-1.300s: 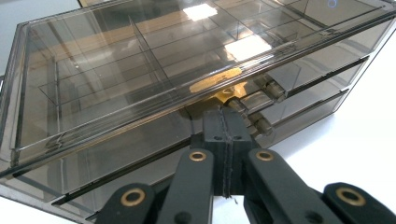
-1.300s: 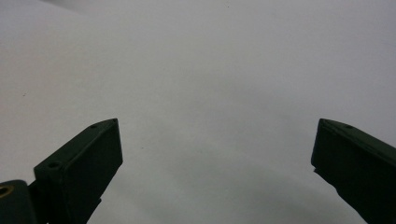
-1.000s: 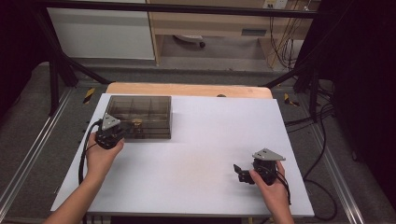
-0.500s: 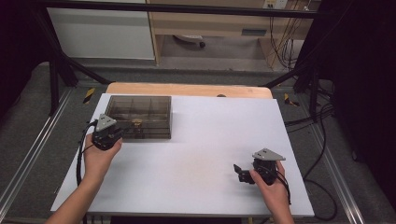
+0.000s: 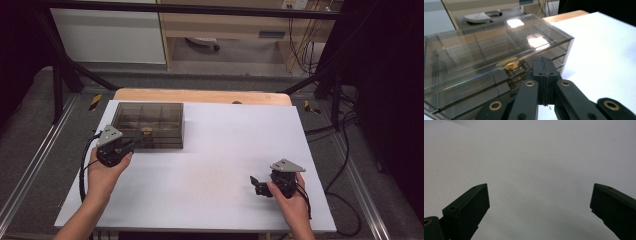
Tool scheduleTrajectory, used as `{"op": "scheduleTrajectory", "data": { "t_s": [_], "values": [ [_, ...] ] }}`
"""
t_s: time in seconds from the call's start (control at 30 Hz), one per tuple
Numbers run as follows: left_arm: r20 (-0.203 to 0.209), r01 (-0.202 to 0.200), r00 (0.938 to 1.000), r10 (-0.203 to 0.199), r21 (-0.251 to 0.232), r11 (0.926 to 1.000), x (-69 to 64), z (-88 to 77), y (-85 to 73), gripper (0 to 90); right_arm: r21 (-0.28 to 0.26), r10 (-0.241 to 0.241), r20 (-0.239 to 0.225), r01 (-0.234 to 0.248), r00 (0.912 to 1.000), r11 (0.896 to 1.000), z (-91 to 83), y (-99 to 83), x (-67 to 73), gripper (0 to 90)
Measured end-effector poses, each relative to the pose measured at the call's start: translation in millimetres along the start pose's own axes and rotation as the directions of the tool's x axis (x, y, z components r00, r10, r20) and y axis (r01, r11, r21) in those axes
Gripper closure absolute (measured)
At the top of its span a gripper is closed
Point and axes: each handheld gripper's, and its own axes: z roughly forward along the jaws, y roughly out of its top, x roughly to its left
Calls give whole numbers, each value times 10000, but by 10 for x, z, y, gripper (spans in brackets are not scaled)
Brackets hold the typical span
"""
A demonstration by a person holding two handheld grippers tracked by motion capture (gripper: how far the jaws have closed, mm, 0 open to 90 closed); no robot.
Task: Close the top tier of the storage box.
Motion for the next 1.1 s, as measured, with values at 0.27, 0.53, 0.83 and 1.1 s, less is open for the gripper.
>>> {"op": "scheduleTrajectory", "data": {
  "t_s": [0.27,0.53,0.83,1.1],
  "values": [
    [126,-34,9999,35,-59,10000,-18,-141,7,900,-8,-3,7,3,10000,10000,0,0,-2,31],
    [-19,103,9999,-103,-36,9999,40,-260,-49,855,-26,-2,7,2,10000,10000,0,1,-7,30],
    [-106,-84,9999,82,-120,9999,58,-294,-160,588,-19,20,12,-20,10000,10000,-5,0,-3,30],
    [-177,-94,9998,88,-346,9994,35,-375,-166,355,-77,35,37,-35,10000,10000,-13,1,-3,28]
  ]
}}
